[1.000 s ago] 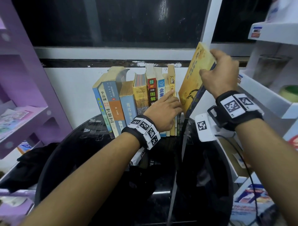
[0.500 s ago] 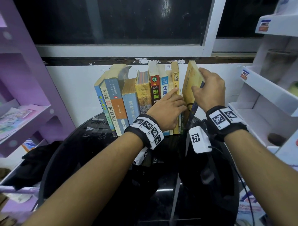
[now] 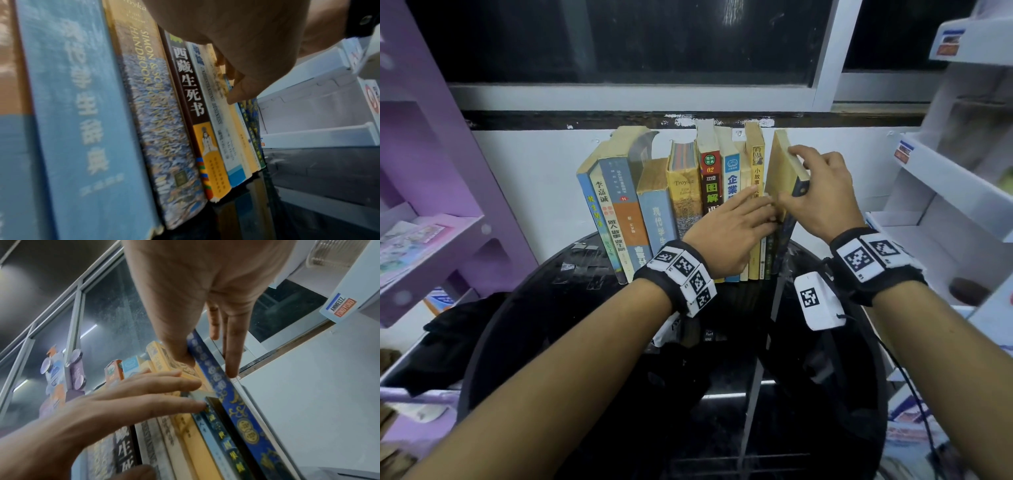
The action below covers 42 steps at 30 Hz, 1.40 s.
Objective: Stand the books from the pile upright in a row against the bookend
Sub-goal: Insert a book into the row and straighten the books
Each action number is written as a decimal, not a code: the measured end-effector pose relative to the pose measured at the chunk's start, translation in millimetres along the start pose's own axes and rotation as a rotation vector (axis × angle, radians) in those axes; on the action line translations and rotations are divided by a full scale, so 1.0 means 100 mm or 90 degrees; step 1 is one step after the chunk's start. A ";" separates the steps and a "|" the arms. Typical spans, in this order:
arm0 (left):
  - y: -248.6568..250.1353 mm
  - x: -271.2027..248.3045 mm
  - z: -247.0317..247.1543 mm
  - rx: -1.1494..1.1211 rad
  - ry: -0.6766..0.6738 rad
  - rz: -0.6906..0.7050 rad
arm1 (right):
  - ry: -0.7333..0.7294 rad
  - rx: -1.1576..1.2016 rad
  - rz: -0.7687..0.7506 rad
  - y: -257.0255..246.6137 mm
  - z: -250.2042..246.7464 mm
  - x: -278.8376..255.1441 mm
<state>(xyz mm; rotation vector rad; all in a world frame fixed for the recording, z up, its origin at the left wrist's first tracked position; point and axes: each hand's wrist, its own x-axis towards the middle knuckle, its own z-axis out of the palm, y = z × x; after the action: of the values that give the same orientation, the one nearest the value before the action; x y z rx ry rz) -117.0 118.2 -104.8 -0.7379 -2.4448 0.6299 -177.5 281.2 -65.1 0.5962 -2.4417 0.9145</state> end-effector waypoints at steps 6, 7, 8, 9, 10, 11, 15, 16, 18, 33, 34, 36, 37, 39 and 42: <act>0.03 -0.07 0.01 0.045 -0.033 -0.016 | 0.022 -0.139 -0.025 -0.03 -0.03 -0.14; 0.04 -0.06 0.01 0.041 -0.036 -0.019 | 0.018 -0.169 -0.025 -0.05 -0.03 -0.14; 0.05 -0.05 0.01 0.037 -0.037 -0.022 | 0.011 -0.194 -0.024 -0.07 -0.04 -0.14; 0.05 -0.04 0.00 0.032 -0.038 -0.023 | 0.001 -0.211 -0.024 -0.07 -0.04 -0.13; 0.06 -0.04 0.00 0.028 -0.038 -0.025 | -0.009 -0.220 -0.026 -0.07 -0.05 -0.11; 0.06 -0.04 0.00 0.026 -0.037 -0.026 | -0.018 -0.219 -0.027 -0.07 -0.04 -0.09; 0.07 -0.03 -0.01 0.020 -0.035 -0.032 | -0.058 -0.205 -0.039 -0.12 0.01 0.03; 0.07 -0.03 -0.01 0.018 -0.036 -0.034 | -0.066 -0.206 -0.037 -0.14 0.02 0.06; 0.08 -0.03 -0.02 0.007 -0.036 -0.037 | -0.078 -0.209 -0.031 -0.16 0.03 0.09; 0.11 -0.02 -0.08 0.008 -0.072 -0.044 | -0.101 -0.249 0.005 -0.13 -0.02 0.09; 0.12 -0.01 -0.09 0.006 -0.074 -0.044 | -0.100 -0.259 0.006 -0.11 -0.02 0.09; 0.11 -0.02 -0.11 0.008 -0.078 -0.042 | -0.092 -0.278 -0.004 -0.11 -0.02 0.08; 0.11 -0.02 -0.12 0.007 -0.078 -0.038 | -0.087 -0.287 -0.011 -0.12 -0.02 0.07; 0.10 -0.04 -0.14 0.000 -0.069 -0.030 | -0.075 -0.291 -0.031 -0.13 -0.02 0.04; 0.11 -0.08 -0.15 -0.016 -0.066 -0.022 | -0.027 -0.226 -0.061 -0.09 -0.02 -0.03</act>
<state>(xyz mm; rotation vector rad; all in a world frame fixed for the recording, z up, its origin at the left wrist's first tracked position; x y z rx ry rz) -98.2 126.0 -102.0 -0.6876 -2.5589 0.6400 -169.5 276.6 -61.2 0.6004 -2.5051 0.4182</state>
